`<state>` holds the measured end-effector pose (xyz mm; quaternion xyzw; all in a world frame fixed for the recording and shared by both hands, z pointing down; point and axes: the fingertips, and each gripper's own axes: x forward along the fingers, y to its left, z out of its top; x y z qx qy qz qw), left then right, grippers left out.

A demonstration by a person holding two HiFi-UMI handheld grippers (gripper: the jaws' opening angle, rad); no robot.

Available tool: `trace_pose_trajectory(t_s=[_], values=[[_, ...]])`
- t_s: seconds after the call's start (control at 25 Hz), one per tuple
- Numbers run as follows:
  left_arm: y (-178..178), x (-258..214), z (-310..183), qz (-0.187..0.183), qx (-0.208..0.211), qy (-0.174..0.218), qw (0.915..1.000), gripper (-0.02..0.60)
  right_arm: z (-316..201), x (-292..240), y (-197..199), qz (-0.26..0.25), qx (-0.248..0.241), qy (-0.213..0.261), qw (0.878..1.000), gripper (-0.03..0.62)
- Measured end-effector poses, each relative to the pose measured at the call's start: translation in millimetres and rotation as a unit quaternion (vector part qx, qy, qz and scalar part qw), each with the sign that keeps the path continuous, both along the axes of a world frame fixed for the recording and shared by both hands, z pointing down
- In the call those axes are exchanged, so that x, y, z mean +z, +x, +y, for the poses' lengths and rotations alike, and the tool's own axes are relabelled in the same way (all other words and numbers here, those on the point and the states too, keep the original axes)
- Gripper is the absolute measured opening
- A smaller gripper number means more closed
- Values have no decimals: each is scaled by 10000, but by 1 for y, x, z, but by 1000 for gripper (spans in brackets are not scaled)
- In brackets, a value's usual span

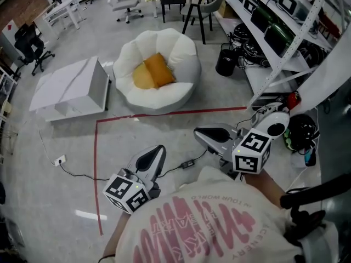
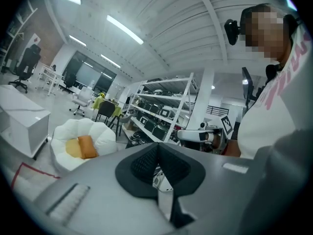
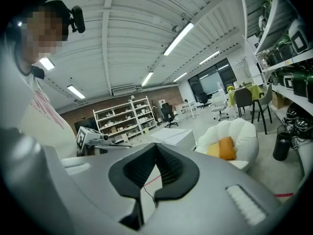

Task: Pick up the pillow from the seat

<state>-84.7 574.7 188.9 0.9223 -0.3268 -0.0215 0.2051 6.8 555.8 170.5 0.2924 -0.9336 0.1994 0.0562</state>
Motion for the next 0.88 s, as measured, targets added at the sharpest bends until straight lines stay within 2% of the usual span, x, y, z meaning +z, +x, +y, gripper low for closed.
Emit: trace_pose_trajectory(t_s=[0.48, 0.88], values=[[-12, 17, -11, 27, -259, -143, 9996, 15, -18, 17, -29, 27, -401, -183, 9990, 5], [8, 29, -38, 30, -339, -468, 9983, 15, -53, 32, -3, -1, -248, -516, 9984, 5]])
